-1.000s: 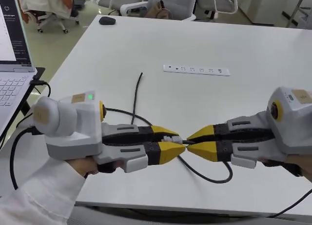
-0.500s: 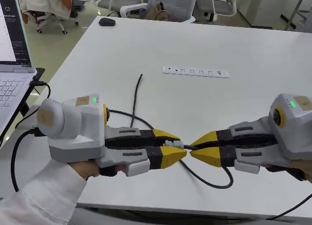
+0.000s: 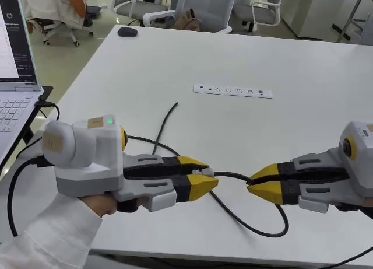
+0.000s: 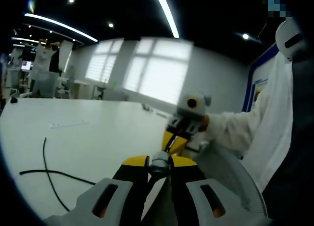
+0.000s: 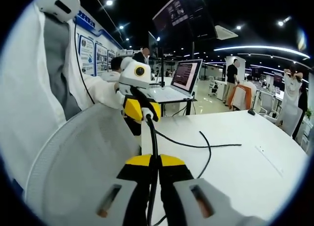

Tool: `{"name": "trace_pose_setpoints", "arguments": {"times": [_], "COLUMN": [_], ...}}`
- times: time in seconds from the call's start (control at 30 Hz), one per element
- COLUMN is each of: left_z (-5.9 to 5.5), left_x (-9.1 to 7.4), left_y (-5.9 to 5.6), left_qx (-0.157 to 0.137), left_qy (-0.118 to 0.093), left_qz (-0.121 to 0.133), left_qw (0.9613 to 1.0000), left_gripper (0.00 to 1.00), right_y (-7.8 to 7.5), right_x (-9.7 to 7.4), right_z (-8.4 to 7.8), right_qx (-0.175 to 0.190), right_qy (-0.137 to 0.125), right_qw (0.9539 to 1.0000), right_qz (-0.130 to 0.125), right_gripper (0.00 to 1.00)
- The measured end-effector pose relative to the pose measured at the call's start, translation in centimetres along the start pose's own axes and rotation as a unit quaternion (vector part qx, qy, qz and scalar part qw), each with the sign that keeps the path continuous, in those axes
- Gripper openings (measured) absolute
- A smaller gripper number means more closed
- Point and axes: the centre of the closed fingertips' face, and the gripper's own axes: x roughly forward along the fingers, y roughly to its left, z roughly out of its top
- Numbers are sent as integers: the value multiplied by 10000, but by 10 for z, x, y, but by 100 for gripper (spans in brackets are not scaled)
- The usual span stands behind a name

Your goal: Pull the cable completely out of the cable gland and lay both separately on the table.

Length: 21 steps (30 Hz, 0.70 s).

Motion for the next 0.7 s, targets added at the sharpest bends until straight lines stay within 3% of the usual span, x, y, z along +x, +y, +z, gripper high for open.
{"name": "trace_pose_setpoints", "arguments": {"times": [0.23, 0.7], "left_z": [2, 3], "left_x": [-1, 0], "left_y": [-1, -3], "left_qx": [56, 141], "left_qy": [-43, -38], "left_qz": [4, -4], "left_qw": [10000, 9999], "left_gripper": [18, 18], "right_y": [-6, -4], "right_x": [-15, -20], "right_z": [-16, -19], "right_qx": [140, 284], "right_qy": [178, 301], "right_qw": [9995, 9984], "right_qz": [-224, -389], "right_gripper": [3, 3]}}
